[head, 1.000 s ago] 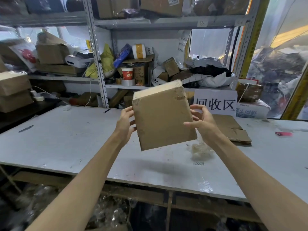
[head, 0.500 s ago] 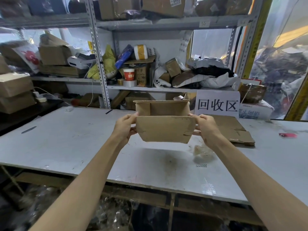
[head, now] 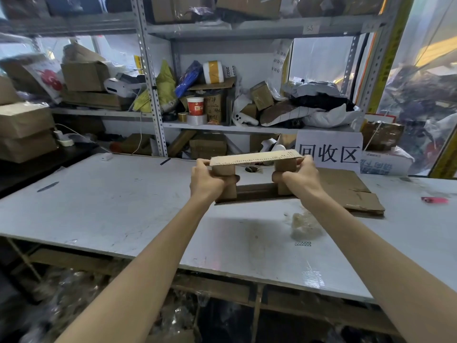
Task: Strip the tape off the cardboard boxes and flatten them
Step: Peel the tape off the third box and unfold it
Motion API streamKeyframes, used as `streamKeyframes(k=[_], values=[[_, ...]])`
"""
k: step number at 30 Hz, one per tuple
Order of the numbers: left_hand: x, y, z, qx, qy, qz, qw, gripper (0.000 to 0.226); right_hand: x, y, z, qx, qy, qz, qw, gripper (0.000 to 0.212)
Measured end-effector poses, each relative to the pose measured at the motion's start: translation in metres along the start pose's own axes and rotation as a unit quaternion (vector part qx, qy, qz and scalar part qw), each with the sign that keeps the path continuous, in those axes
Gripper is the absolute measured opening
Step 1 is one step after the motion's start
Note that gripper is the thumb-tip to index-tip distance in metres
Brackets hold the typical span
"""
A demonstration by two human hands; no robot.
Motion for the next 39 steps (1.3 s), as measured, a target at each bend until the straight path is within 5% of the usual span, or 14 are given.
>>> streamKeyframes(k=[5,7,10,13,19,27,33,36,39], values=[[0.012,-0.001,0.004,-0.033,0.032,-0.003,0.999,0.033,0.009,-0.005,-0.002,-0.009,-0.115,-0.037,0.993,0.006],[0.013,-0.001,0.004,-0.045,0.067,0.011,0.997,0.018,0.013,-0.006,0.004,-0.03,-0.175,0.001,0.984,0.015],[0.011,-0.004,0.003,-0.04,0.1,0.024,0.994,0.025,0.01,-0.005,0.008,-0.032,-0.235,0.013,0.971,0.019],[0.009,-0.007,0.007,-0.068,0.074,0.013,0.995,0.022,0.007,-0.003,0.013,-0.035,-0.23,-0.026,0.972,0.016],[-0.004,-0.006,0.013,-0.111,0.005,-0.093,0.989,0.023,0.012,0.003,0.02,-0.041,-0.325,-0.105,0.939,0.056],[-0.03,-0.001,0.026,-0.168,-0.055,-0.126,0.976,0.04,0.025,0.001,0.023,-0.001,-0.433,-0.032,0.901,0.026],[-0.031,-0.018,0.03,-0.1,0.185,-0.051,0.976,0.039,0.044,-0.003,0.041,-0.099,-0.405,-0.044,0.908,0.063],[-0.047,-0.017,0.038,-0.096,0.318,-0.105,0.937,0.054,0.043,0.0,0.045,-0.123,-0.297,-0.024,0.947,0.05],[-0.07,-0.016,0.045,-0.093,0.351,-0.138,0.922,0.071,0.044,0.005,0.049,-0.135,-0.268,-0.013,0.954,0.08]])
Point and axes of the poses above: each hand's wrist, its own y-axis away from the middle knuckle, its own x-axis out of the back of the hand, z = x × y, the point moved 3 cm from there along -y, towards the middle knuckle, and after that the axes turned 8 degrees about -z, right-handed, at the moved point
